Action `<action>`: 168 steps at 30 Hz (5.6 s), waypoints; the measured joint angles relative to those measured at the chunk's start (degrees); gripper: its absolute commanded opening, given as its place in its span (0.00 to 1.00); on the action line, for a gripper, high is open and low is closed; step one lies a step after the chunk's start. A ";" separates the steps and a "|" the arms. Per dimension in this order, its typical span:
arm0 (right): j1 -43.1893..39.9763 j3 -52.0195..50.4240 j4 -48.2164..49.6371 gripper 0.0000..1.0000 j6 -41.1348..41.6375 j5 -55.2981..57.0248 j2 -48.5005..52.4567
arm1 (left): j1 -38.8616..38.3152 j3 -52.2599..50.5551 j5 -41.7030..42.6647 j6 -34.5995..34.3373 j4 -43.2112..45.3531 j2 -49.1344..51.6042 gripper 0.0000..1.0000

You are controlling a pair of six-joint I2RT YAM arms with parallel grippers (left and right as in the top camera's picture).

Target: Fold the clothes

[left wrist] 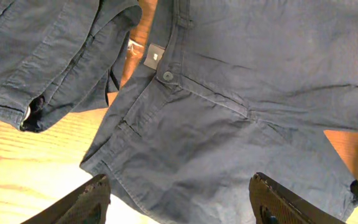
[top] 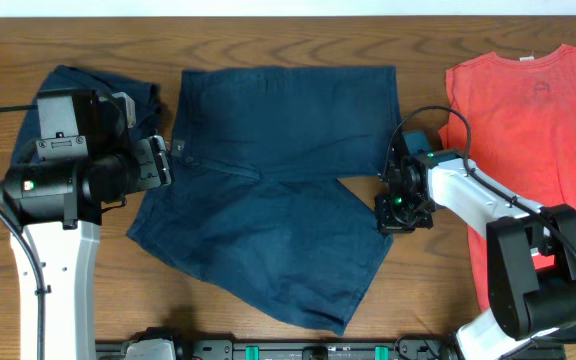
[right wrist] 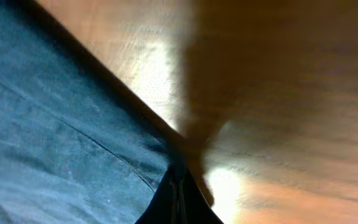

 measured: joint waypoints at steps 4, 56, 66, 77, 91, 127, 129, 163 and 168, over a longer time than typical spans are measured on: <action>-4.02 1.62 6.25 0.08 2.19 7.04 0.13 | 0.00 0.00 0.00 0.44 0.07 0.04 0.77; -7.08 -13.81 -11.47 0.49 8.37 -10.36 -16.13 | 3.06 -29.11 2.99 -9.55 11.19 29.29 0.06; 1.29 -18.99 -8.90 0.52 14.75 -14.16 -16.13 | 3.06 -29.11 2.99 -9.55 11.19 29.29 0.07; 2.27 -20.33 -7.61 0.45 21.40 -13.22 -16.13 | 3.06 -29.11 2.99 -9.46 11.17 29.29 0.07; -5.73 -19.06 -7.61 0.26 22.51 -0.42 -16.17 | 3.04 -29.07 2.54 -8.00 10.84 29.29 0.07; -2.51 -24.11 -0.98 0.33 27.21 -9.07 -22.69 | 3.04 -29.07 2.34 -7.80 10.69 29.29 0.07; -2.51 -24.28 -0.68 0.29 28.04 -9.01 -22.69 | 3.04 -29.07 2.36 -7.80 10.67 29.29 0.07; -2.49 21.66 -23.65 0.01 19.30 4.04 -35.85 | 2.99 -11.65 3.48 -6.27 -16.85 -4.90 0.06; -2.27 21.66 -11.87 0.01 19.30 5.31 -31.80 | 2.99 -11.58 3.72 -6.29 -16.31 -4.33 0.06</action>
